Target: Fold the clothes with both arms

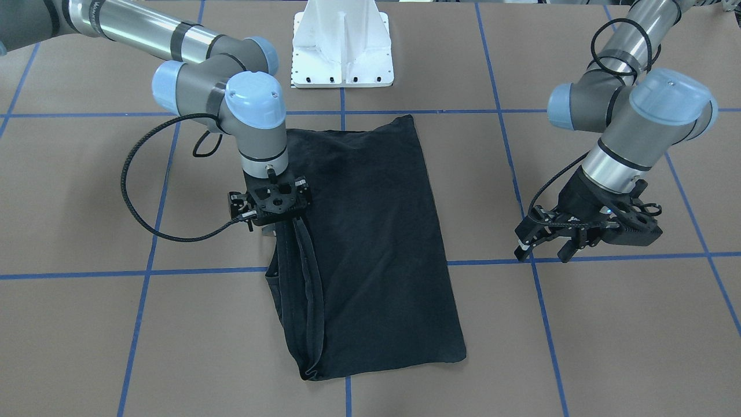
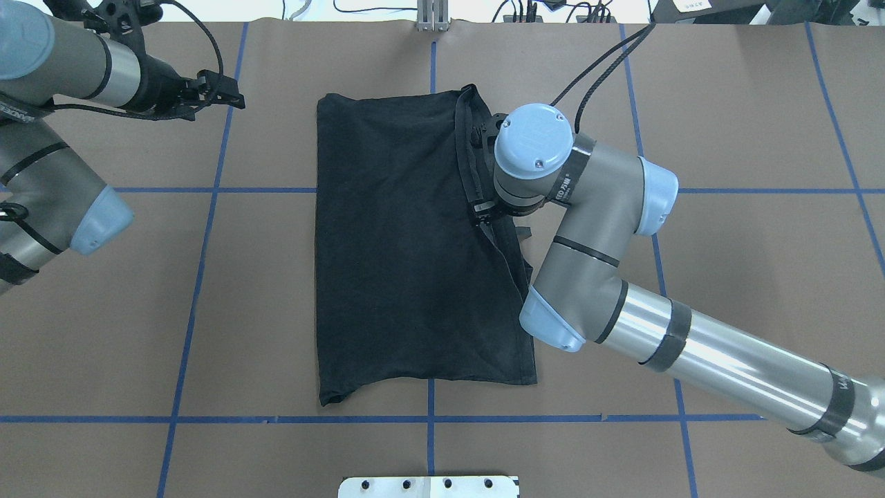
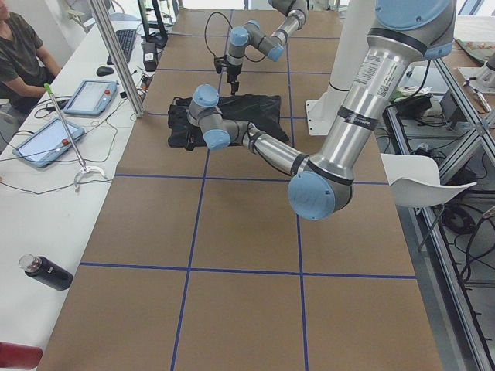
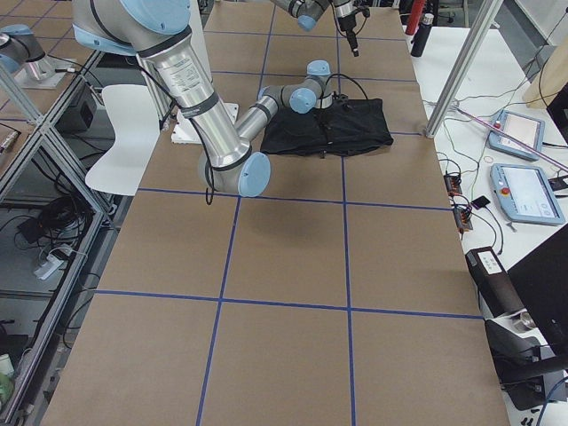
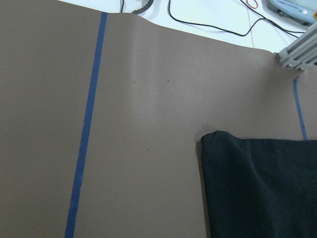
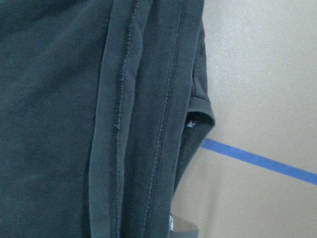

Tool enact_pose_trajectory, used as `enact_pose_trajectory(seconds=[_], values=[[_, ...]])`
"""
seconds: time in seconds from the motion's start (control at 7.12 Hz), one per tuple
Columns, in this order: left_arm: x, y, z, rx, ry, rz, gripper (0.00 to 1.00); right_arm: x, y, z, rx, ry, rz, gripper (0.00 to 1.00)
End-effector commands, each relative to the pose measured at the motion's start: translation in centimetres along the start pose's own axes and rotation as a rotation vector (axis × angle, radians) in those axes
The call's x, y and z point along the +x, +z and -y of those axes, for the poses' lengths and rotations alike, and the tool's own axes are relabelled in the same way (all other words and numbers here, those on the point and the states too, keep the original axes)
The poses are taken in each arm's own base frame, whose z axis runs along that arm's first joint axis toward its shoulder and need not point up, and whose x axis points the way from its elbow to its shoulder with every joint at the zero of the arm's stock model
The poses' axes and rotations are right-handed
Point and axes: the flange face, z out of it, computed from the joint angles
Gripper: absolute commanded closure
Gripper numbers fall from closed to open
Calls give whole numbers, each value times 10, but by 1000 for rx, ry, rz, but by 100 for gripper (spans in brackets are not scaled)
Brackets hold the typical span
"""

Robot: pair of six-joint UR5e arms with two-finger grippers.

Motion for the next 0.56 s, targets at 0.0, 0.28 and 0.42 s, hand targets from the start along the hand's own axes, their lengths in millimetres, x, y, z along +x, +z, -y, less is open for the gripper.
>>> enact_pose_trajectory(seconds=[0.0, 0.28, 0.42], values=[[1, -1, 0, 1, 0, -2, 0, -15, 12, 13, -19, 1, -19, 0], [1, -1, 0, -1, 0, -2, 0, -16, 25, 6, -40, -5, -31, 0], [2, -1, 0, -2, 0, -4, 0, -19, 32, 1, -54, -8, -35, 0]])
